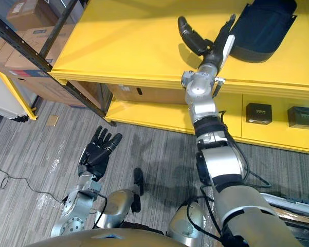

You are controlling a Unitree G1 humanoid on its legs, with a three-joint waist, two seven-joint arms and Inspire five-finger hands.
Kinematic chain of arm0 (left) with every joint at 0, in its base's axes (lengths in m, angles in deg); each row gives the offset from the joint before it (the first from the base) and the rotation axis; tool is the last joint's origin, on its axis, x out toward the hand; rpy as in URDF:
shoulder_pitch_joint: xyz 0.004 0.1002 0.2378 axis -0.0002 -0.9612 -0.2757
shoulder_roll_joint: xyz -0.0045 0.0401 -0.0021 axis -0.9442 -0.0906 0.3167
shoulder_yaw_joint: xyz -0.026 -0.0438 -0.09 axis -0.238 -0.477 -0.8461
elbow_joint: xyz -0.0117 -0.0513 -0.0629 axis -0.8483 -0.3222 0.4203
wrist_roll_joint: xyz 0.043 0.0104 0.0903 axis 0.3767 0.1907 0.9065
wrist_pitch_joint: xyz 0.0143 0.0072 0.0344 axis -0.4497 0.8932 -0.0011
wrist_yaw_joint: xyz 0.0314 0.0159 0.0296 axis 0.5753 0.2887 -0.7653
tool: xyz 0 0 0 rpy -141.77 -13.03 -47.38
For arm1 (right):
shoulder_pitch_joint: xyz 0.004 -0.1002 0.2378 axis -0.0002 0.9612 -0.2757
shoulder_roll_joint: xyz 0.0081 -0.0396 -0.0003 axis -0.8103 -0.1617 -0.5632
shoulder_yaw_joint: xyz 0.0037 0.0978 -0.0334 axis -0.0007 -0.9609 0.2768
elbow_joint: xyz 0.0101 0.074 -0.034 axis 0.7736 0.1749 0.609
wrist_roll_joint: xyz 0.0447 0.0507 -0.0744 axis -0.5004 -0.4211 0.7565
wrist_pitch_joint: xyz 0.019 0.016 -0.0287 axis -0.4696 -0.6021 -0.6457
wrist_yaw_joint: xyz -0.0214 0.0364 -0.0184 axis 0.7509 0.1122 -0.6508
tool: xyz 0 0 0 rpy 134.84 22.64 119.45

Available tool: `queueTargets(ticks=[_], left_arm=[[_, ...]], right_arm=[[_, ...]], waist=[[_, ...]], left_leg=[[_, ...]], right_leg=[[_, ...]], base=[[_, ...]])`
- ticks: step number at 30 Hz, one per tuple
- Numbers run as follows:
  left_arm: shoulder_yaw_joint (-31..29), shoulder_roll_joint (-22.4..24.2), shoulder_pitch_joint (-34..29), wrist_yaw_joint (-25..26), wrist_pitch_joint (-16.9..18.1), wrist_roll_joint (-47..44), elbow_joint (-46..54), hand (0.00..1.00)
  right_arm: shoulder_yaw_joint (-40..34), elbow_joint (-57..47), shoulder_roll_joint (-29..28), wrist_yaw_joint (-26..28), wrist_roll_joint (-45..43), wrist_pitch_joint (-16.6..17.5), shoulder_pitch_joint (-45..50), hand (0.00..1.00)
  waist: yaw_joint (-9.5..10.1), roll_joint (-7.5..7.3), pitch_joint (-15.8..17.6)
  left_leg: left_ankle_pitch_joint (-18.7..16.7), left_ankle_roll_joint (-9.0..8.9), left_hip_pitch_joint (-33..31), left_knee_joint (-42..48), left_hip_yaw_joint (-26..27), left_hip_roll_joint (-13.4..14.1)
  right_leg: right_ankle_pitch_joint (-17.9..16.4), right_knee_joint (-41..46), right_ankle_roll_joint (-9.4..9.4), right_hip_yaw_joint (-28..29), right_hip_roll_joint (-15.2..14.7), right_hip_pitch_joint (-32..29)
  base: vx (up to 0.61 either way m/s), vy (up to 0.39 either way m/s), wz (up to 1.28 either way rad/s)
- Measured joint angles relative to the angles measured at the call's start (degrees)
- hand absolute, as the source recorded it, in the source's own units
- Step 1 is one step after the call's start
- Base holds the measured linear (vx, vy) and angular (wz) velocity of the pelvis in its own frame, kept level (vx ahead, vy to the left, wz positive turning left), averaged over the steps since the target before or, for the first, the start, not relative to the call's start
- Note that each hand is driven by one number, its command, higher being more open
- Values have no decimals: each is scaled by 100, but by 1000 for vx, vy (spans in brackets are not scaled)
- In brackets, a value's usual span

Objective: Walk over and take three plastic housings, then place them on the shelf

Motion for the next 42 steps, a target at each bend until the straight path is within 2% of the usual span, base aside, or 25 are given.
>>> queueTargets(ticks=[5, 15, 25, 32, 36, 38, 40, 42], left_arm=[[-3, -73, 3, -16, -29, 8, 0, 100], [-5, -96, -174, -82, -108, 37, -5, 100], [-20, -141, -210, -123, -124, 38, -8, 100], [-107, -123, -216, -142, -155, 38, -6, 100], [-267, -93, -224, -187, -242, 39, 6, 100], [-307, -75, -222, -194, -243, 46, 8, 100], [-334, -63, -225, -236, -247, 101, 17, 100], [-405, -57, -241, -265, -263, 218, 28, 100]], right_arm=[[-18, -34, -104, -166, 125, -75, 201, 100], [-59, -393, -212, -425, 132, -301, 816, 100], [-347, -542, -213, -632, 126, -401, 1036, 100], [-494, -671, -205, -561, 116, -429, 1239, 100], [-558, -673, -181, -44, 103, -414, 1241, 100], [-556, -691, -123, 391, 59, -358, 1264, 100], [-456, -1058, 19, 1015, -170, -316, 1470, 100], [-355, -1365, 127, 1407, -251, -247, 1639, 100]], waist=[[1, -138, -123], [-14, -244, -423], [-143, -336, -482], [-186, -368, -592], [-248, -365, -597], [-284, -365, -597], [-288, -365, -597], [-292, -365, -598]], left_leg=[[0, 0, 5, 0, 14, 18], [-110, -23, 26, -12, 65, 115], [-142, 32, 29, -17, 101, 106], [-137, 40, 29, -10, 112, 111], [-137, 40, 28, -10, 111, 109], [-142, 43, 23, -11, 111, 107], [-153, 60, 21, -11, 111, 107], [-153, 65, 17, -10, 111, 107]], right_leg=[[135, -272, 32, -41, 75, 140], [354, -653, 35, -86, 261, 311], [582, -971, 69, -80, 320, 457], [621, -1025, 71, -78, 342, 473], [621, -1019, 71, -78, 340, 460], [619, -1019, 69, -78, 339, 434], [615, -1018, 65, -82, 340, 433], [615, -1018, 65, -83, 340, 429]], base=[[41, 22, 2], [-5, 1, 0], [3, 1, -1], [2, 0, 0], [-9, -2, 0], [-16, -3, 0], [0, 0, 0], [0, 0, 0]])
